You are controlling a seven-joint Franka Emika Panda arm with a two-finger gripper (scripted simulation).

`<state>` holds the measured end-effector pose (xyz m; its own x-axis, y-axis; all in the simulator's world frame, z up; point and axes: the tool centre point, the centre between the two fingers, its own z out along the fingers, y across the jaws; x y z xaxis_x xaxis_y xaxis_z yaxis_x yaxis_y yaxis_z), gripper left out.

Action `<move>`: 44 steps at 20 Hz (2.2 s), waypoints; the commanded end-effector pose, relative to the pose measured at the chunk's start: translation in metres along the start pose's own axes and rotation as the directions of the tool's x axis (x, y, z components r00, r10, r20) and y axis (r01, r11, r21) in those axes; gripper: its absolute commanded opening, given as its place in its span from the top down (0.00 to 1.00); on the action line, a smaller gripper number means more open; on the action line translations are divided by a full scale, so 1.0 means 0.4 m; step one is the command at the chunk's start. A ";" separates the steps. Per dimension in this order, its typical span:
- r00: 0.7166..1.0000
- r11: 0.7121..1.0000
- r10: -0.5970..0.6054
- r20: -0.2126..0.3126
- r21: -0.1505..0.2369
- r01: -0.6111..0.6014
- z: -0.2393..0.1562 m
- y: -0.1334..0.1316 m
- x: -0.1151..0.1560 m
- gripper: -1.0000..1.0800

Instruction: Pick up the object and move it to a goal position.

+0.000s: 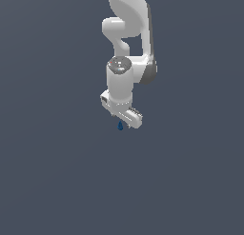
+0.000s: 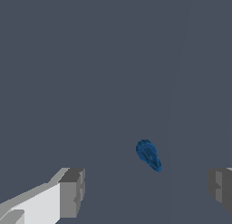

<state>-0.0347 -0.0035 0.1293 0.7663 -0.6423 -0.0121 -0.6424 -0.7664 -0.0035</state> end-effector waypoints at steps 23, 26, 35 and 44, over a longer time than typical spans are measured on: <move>0.804 0.804 0.595 -0.009 0.004 -0.595 0.082 0.062 -0.051 0.04; 0.779 0.779 0.627 -0.010 0.004 -0.627 0.087 0.067 -0.054 0.04; 0.752 0.752 0.659 -0.011 0.005 -0.659 0.092 0.071 -0.057 0.04; 0.750 0.750 0.661 -0.012 0.005 -0.661 0.157 0.074 -0.058 0.04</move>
<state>-0.0712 -0.0104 0.0740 0.1512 -0.9885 0.0001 -0.9885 -0.1512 -0.0006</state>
